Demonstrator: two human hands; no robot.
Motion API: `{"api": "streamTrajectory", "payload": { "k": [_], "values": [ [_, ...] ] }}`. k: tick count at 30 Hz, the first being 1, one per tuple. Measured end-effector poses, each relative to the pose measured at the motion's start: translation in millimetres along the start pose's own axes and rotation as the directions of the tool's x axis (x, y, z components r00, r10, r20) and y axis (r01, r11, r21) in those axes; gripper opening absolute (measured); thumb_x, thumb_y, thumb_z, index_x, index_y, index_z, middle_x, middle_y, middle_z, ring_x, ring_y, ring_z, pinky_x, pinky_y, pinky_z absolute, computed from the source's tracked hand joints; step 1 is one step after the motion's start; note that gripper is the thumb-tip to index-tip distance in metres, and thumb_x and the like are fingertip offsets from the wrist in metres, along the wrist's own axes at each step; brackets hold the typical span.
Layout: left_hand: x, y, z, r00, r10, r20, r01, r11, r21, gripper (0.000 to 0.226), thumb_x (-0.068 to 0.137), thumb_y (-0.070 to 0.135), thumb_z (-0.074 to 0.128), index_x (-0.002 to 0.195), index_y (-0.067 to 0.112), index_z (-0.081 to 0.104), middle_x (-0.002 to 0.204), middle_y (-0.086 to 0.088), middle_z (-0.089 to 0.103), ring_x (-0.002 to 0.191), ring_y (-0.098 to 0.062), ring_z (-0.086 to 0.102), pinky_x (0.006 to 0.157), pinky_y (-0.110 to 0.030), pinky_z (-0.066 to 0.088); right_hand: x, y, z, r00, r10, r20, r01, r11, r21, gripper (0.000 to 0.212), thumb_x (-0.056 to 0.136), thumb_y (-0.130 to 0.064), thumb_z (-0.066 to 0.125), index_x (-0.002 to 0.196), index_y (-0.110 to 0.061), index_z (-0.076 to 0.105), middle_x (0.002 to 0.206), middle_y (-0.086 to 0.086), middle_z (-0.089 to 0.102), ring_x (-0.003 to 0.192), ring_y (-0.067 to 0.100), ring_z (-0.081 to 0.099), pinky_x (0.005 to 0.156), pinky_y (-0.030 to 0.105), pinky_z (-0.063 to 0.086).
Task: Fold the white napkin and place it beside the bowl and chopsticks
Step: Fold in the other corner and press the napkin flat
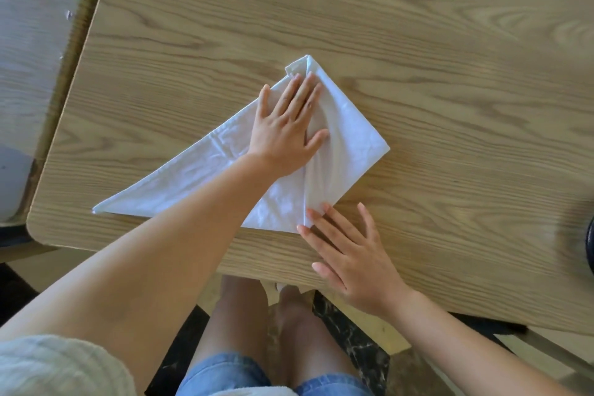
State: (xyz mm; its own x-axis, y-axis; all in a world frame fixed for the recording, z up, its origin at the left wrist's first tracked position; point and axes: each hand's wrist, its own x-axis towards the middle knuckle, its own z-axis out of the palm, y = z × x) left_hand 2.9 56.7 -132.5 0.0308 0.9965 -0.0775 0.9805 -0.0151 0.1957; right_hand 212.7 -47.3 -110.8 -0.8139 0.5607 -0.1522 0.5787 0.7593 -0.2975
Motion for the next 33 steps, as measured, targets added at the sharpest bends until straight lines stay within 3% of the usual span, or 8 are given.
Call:
{"api": "streamTrajectory", "payload": {
  "k": [3, 6, 11, 16, 21, 25, 29, 33],
  "values": [
    [-20, -2, -9, 0.993, 0.002, -0.116, -0.006, 0.999, -0.038, 0.067, 0.092, 0.050, 0.026, 0.149, 0.016, 0.015, 0.158, -0.002, 0.014, 0.145, -0.014, 0.010, 0.113, -0.050, -0.005, 28, -6, -19, 0.966, 0.128, -0.222, -0.107, 0.989, 0.106, 0.044, 0.096, -0.032, 0.032, 0.136, -0.019, 0.044, 0.140, 0.003, 0.049, 0.128, 0.019, 0.044, 0.111, 0.052, 0.019],
    [-62, -16, -15, 0.966, -0.137, -0.219, 0.114, 0.987, -0.112, 0.062, 0.095, 0.040, 0.033, 0.148, 0.013, 0.017, 0.157, -0.004, 0.015, 0.144, -0.017, 0.013, 0.113, -0.053, 0.000, 73, -5, -29, 0.909, 0.260, -0.326, -0.240, 0.965, 0.103, 0.046, 0.097, -0.032, 0.027, 0.140, -0.018, 0.038, 0.148, 0.007, 0.038, 0.137, 0.022, 0.032, 0.111, 0.053, 0.014],
    [-131, -54, -4, 0.962, -0.256, -0.094, 0.252, 0.966, -0.050, 0.061, 0.094, 0.043, 0.030, 0.149, 0.018, 0.019, 0.157, -0.003, 0.016, 0.144, -0.015, 0.009, 0.113, -0.052, 0.000, 137, -21, -13, 0.952, 0.239, -0.190, -0.242, 0.970, 0.008, 0.054, 0.094, -0.042, 0.028, 0.146, -0.028, 0.021, 0.156, 0.006, 0.017, 0.144, 0.023, 0.010, 0.111, 0.052, -0.003],
    [-156, -84, -8, 0.953, -0.299, -0.035, 0.299, 0.954, -0.017, 0.061, 0.094, 0.049, 0.028, 0.147, 0.021, 0.022, 0.155, 0.000, 0.020, 0.143, -0.015, 0.014, 0.113, -0.054, 0.004, 155, -32, 11, 0.968, 0.226, -0.110, -0.237, 0.966, -0.104, 0.058, 0.092, -0.048, 0.026, 0.146, -0.029, 0.019, 0.156, 0.004, 0.020, 0.143, 0.023, 0.017, 0.110, 0.058, 0.010],
    [-192, -112, -15, 0.915, -0.404, 0.008, 0.404, 0.915, -0.010, 0.063, 0.094, 0.054, 0.019, 0.149, 0.022, 0.013, 0.156, 0.003, 0.012, 0.144, -0.018, 0.011, 0.115, -0.044, 0.003, 154, -32, 11, 0.970, 0.211, -0.119, -0.226, 0.966, -0.127, 0.059, 0.092, -0.046, 0.024, 0.147, -0.027, 0.018, 0.155, 0.005, 0.020, 0.143, 0.024, 0.017, 0.110, 0.058, 0.011],
    [-204, -116, -23, 0.849, -0.527, 0.030, 0.528, 0.849, -0.029, 0.061, 0.095, 0.048, 0.019, 0.148, 0.017, 0.020, 0.155, 0.002, 0.013, 0.144, -0.017, 0.010, 0.115, -0.050, 0.012, 153, -33, 11, 0.971, 0.215, -0.108, -0.228, 0.965, -0.128, 0.059, 0.091, -0.046, 0.024, 0.147, -0.026, 0.019, 0.155, 0.006, 0.021, 0.142, 0.026, 0.018, 0.110, 0.060, 0.013],
    [-210, -118, -36, 0.840, -0.540, -0.045, 0.541, 0.841, -0.005, 0.052, 0.091, 0.037, 0.040, 0.132, 0.007, 0.049, 0.135, -0.013, 0.052, 0.124, -0.031, 0.047, 0.086, -0.043, 0.045, 154, -34, 10, 0.968, 0.221, -0.116, -0.234, 0.965, -0.114, 0.059, 0.091, -0.046, 0.025, 0.147, -0.026, 0.021, 0.155, 0.007, 0.022, 0.142, 0.025, 0.019, 0.109, 0.060, 0.013],
    [-205, -123, -53, 0.764, -0.639, -0.087, 0.617, 0.764, -0.191, 0.032, 0.081, 0.033, 0.064, 0.105, 0.012, 0.058, 0.095, -0.003, 0.059, 0.091, -0.024, 0.054, 0.068, -0.036, 0.043, 154, -35, 9, 0.967, 0.212, -0.141, -0.228, 0.967, -0.114, 0.059, 0.091, -0.045, 0.026, 0.146, -0.025, 0.023, 0.154, 0.008, 0.025, 0.141, 0.026, 0.022, 0.109, 0.060, 0.015]
  ]
}}
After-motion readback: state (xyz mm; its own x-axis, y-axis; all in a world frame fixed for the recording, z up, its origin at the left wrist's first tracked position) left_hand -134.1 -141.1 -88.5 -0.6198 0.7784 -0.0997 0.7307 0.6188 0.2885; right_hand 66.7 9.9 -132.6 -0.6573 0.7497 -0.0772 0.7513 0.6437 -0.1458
